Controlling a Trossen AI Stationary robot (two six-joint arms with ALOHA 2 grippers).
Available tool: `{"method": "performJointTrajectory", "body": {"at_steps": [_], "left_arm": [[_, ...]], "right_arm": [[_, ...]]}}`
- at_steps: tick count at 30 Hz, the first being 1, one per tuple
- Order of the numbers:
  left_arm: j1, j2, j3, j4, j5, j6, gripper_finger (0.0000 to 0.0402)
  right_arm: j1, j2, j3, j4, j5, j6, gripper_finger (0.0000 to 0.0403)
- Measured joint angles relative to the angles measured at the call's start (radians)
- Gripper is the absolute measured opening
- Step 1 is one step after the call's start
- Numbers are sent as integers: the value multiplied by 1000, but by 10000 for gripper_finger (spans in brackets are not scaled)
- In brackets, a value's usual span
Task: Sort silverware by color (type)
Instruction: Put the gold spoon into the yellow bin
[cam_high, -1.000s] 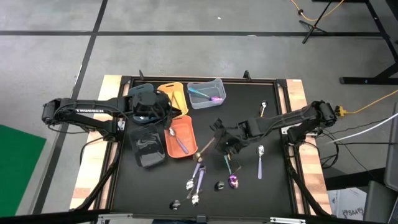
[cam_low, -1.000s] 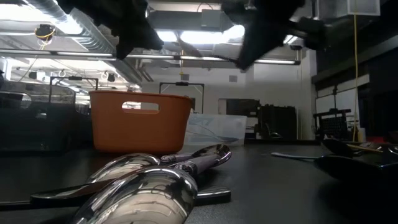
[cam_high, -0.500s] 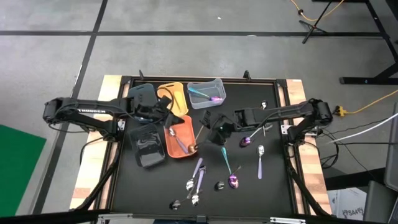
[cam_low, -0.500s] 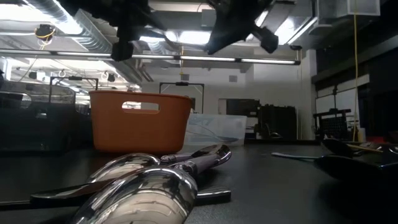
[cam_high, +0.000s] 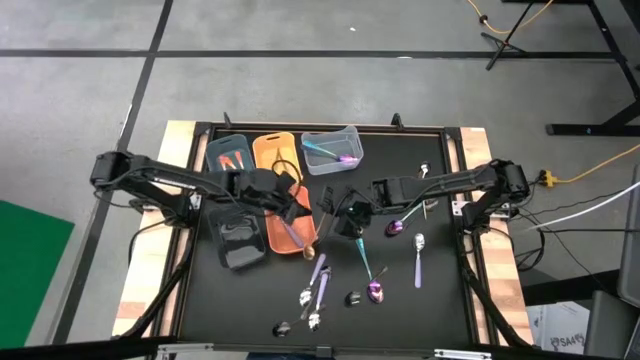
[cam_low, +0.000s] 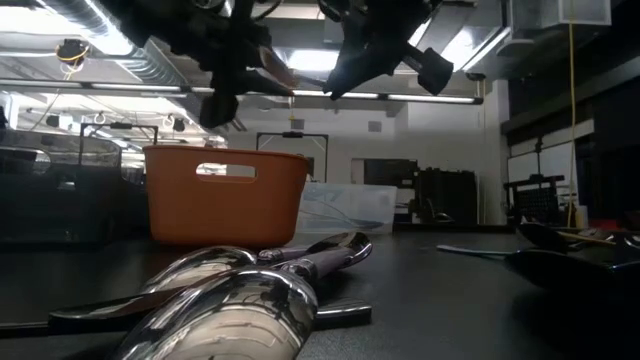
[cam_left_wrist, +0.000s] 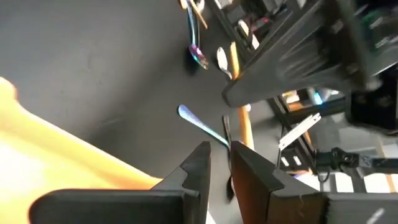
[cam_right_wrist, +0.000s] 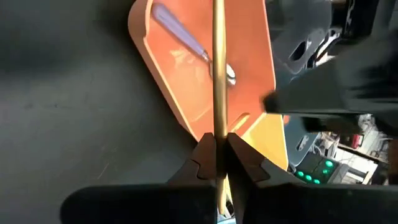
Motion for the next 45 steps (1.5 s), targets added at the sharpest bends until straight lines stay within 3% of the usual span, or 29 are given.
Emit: {"method": "performJointTrajectory", "body": {"at_steps": [9, 34, 45], "left_arm": [[-57, 93, 0, 144, 37, -11, 57], [-109, 94, 0, 153, 1, -11, 56], [-108, 94, -1, 135, -5, -49, 10]], "right_arm": [[0, 0, 0, 0, -7, 1, 5], [-1, -1, -1, 90, -6, 2, 5], [0, -4, -1, 86, -7, 0, 5]]}}
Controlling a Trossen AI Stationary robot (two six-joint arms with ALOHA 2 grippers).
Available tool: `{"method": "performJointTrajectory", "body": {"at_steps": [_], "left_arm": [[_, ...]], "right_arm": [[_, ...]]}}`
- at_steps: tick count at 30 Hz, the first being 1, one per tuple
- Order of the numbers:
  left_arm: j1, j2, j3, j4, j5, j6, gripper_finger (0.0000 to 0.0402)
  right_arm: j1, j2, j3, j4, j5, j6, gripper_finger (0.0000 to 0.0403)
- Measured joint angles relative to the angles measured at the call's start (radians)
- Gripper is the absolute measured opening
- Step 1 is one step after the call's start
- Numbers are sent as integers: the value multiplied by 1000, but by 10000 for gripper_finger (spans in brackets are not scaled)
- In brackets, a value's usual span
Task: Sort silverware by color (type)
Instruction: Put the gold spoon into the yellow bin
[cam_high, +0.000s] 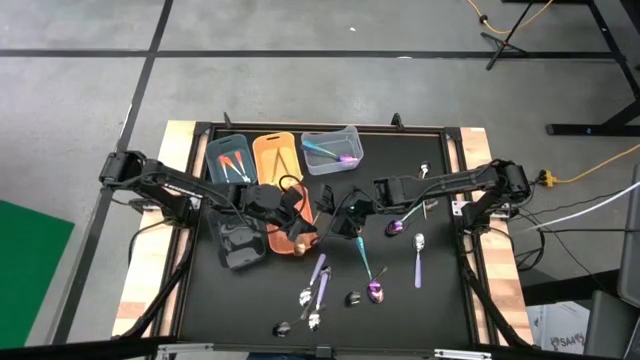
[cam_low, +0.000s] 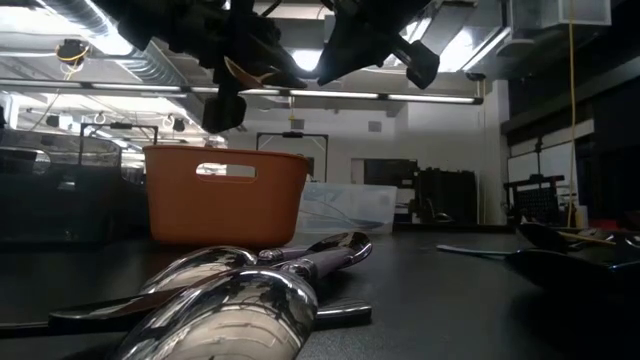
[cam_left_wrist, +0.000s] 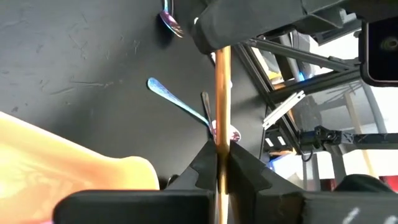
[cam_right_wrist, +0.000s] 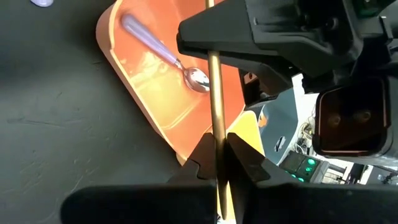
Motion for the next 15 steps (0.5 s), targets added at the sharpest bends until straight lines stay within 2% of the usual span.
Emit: {"method": "performJointTrajectory", "body": {"at_steps": [10, 15], "left_arm": [[0, 0, 0, -1, -1, -11, 9], [0, 0, 0, 2, -17, -8, 8]], "right_arm": [[0, 0, 0, 1, -1, 2, 8], [-1, 1, 0, 9, -1, 43, 44]]}}
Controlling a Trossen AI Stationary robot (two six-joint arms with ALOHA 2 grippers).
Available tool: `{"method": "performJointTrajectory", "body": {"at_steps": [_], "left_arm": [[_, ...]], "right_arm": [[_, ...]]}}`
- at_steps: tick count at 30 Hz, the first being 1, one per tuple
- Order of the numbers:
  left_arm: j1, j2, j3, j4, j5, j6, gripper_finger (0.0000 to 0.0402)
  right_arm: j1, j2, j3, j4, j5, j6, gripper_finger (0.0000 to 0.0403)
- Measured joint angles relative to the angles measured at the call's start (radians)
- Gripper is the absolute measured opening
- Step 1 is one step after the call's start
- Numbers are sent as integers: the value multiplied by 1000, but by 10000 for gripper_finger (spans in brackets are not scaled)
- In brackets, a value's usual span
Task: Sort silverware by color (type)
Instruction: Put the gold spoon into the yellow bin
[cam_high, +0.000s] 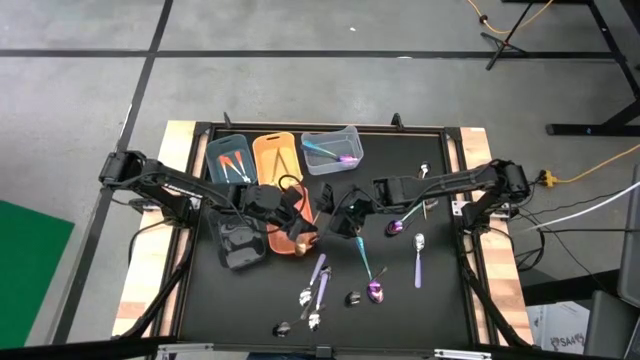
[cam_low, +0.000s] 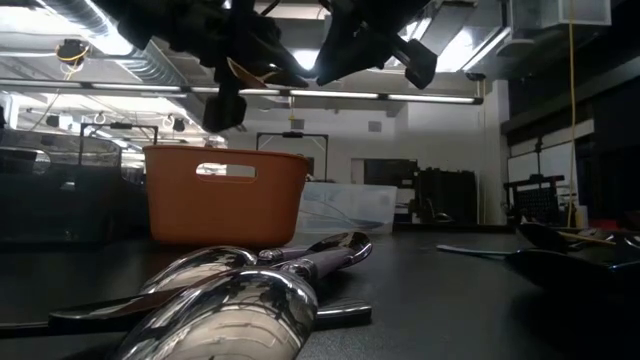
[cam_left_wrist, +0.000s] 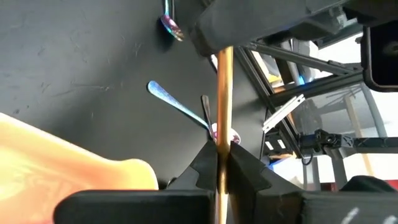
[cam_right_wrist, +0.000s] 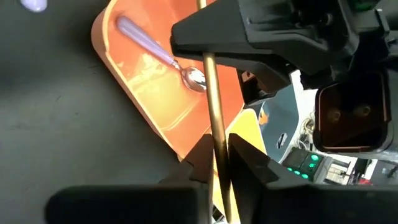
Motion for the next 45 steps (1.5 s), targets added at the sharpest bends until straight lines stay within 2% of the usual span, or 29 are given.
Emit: {"method": "performJointTrajectory", "body": {"at_steps": [5, 12, 16, 23, 31, 37, 45], "left_arm": [[16, -1, 0, 1, -16, -4, 8], [95, -1, 0, -10, -53, 44, 12], [183, -1, 0, -17, -53, 110, 12], [388, -1, 0, -35, -42, 254, 12], [583, -1, 0, -169, -43, 375, 13], [648, -1, 0, -292, -77, 439, 13], [658, -1, 0, -412, -120, 445, 14]], "right_arm": [[0, 2, 0, 25, 31, 106, 88], [1, -31, 0, -58, 296, 127, 100], [1, -81, 0, -130, 354, 150, 99], [0, -132, 0, -199, 361, 323, 99], [0, -126, 0, -270, 350, 385, 99], [0, -126, -1, -271, 291, 434, 99], [0, -126, -1, -270, 225, 437, 99]]}}
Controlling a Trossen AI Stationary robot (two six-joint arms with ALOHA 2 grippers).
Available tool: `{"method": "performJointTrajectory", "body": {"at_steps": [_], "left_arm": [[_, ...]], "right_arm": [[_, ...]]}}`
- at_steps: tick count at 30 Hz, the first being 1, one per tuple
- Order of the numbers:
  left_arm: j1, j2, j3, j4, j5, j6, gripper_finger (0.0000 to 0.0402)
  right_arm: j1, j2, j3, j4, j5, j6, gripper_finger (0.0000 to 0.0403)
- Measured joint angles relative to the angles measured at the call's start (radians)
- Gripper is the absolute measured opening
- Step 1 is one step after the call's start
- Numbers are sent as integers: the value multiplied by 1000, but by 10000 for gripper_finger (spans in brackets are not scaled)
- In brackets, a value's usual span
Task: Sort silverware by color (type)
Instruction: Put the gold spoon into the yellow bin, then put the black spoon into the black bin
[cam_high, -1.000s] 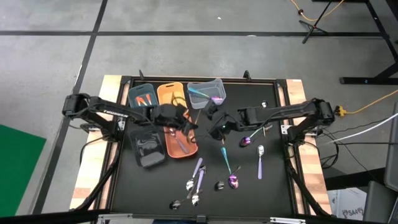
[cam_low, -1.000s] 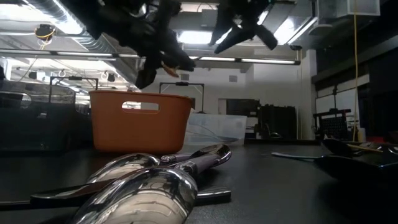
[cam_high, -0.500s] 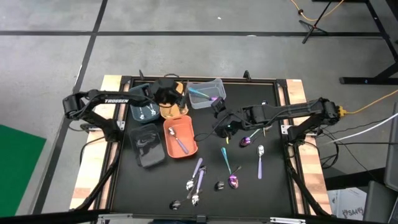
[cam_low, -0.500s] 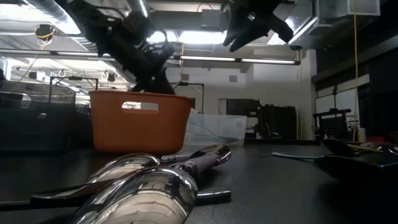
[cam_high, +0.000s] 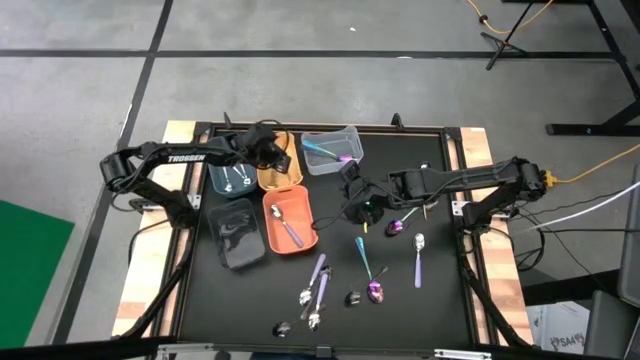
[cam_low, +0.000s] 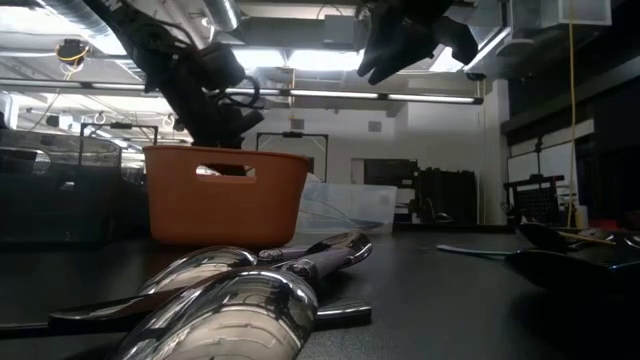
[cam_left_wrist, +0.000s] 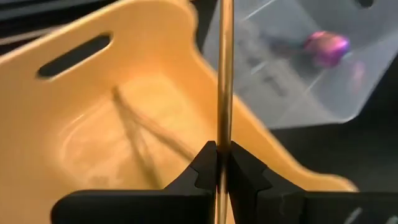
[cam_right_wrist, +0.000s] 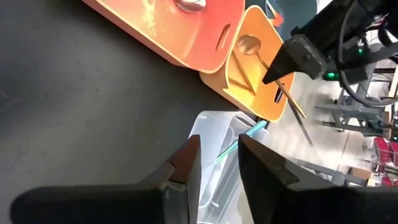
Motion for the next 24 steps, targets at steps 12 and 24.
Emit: {"method": "performJointTrajectory", "body": {"at_steps": [12, 24], "left_arm": [[0, 0, 0, -114, -58, 0, 40], [0, 0, 0, -114, -62, -1, 70]], "right_arm": [[0, 0, 0, 0, -24, 59, 99], [0, 0, 0, 0, -24, 59, 99]]}}
